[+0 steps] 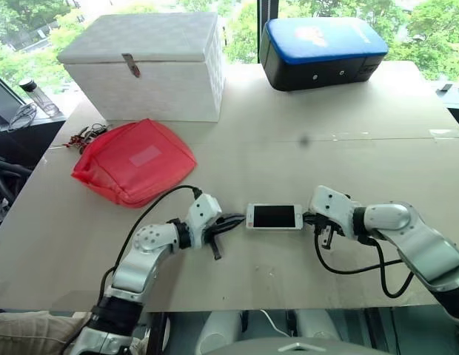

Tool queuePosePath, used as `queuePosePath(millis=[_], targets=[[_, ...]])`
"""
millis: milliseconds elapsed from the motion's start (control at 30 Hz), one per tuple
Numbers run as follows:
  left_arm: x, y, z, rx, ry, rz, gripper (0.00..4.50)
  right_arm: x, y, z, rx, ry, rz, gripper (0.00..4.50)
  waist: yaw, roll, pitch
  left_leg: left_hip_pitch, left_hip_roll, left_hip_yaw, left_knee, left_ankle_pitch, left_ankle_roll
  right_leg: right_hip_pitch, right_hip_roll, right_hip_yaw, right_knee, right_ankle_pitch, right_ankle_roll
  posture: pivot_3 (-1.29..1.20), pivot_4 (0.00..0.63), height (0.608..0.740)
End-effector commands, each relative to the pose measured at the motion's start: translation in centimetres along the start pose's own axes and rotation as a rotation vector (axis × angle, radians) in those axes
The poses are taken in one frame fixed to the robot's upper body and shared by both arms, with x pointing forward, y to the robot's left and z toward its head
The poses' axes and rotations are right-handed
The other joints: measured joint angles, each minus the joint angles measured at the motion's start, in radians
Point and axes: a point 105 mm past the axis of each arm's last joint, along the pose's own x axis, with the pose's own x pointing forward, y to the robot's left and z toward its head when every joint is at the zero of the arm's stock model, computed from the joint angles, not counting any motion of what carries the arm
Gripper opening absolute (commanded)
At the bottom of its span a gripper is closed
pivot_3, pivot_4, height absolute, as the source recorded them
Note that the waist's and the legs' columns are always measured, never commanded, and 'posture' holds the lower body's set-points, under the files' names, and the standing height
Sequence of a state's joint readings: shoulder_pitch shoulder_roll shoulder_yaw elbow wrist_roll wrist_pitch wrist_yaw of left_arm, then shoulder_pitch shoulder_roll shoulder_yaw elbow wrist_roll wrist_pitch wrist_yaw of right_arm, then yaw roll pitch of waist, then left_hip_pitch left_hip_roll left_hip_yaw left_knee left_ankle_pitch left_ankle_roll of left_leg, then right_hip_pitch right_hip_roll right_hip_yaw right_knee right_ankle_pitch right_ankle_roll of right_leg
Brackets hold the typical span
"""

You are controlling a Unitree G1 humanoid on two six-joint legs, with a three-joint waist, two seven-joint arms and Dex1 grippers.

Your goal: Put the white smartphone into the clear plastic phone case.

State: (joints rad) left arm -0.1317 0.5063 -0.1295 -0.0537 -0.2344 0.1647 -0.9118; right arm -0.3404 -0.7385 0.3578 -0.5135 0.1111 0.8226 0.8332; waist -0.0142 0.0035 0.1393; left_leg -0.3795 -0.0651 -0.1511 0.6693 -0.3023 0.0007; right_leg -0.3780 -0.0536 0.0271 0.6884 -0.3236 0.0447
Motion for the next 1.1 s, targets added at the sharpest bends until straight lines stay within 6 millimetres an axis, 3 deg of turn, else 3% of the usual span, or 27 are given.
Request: queuePosePath(millis=[33,200,400,567,700,900,1100], targets=[[0.8,0.1,0.3,0.013,0.002,-0.025,0.07,0.7,0.2,2.5,-0.084,-0.093,0.021,0.00,0.000,0.000,0.000,0.000,0.000,0.000,0.000,0.000,0.000,0.000,0.000,0.000,0.001,0.000,0.000,0.00,0.150,0.740],[0.7,1.8,0.4,0.040,0.028,0.008,0.07,1.5,-0.3,3.2,-0.068,-0.127,0.002,0.00,-0.001,0.000,0.000,0.000,0.000,0.000,0.000,0.000,-0.001,-0.001,0.000,0.000,0.001,0.000,0.000,0.00,0.150,0.740],[0.8,2.2,0.4,0.053,0.037,0.012,0.07,2.4,-1.0,2.8,-0.044,-0.121,-0.060,0.00,-0.002,0.000,0.000,0.000,0.000,0.000,0.000,0.000,-0.001,-0.001,0.000,0.001,0.001,0.000,0.000,0.00,0.150,0.740],[-2.3,4.4,0.4,-0.008,0.039,0.138,0.07,0.2,-2.8,0.4,0.044,-0.046,-0.162,0.00,-0.002,0.000,0.000,0.000,0.000,0.001,0.000,0.001,-0.001,-0.001,0.000,0.001,0.003,0.000,0.000,0.00,0.150,0.740],[-3.2,5.0,2.4,-0.050,-0.042,0.155,0.07,-1.2,-3.2,0.4,0.173,-0.095,-0.177,0.00,-0.002,-0.001,0.001,0.000,0.000,0.000,0.000,0.001,-0.001,-0.002,0.000,0.001,0.003,0.000,0.000,0.00,0.150,0.740],[-0.4,2.5,5.7,-0.102,-0.094,-0.011,0.07,-2.0,-3.7,3.7,0.334,-0.258,-0.119,0.00,-0.001,-0.002,0.001,-0.001,0.000,0.000,0.001,0.001,-0.001,-0.002,0.000,0.001,0.003,0.000,0.000,0.00,0.150,0.740],[2.5,1.0,3.2,-0.140,0.023,-0.060,0.07,0.4,-2.8,4.8,0.364,-0.269,-0.004,0.00,-0.008,-0.002,0.001,0.000,0.000,0.002,0.000,0.000,-0.001,-0.002,0.000,0.001,0.003,0.000,0.000,0.00,0.150,0.740]])
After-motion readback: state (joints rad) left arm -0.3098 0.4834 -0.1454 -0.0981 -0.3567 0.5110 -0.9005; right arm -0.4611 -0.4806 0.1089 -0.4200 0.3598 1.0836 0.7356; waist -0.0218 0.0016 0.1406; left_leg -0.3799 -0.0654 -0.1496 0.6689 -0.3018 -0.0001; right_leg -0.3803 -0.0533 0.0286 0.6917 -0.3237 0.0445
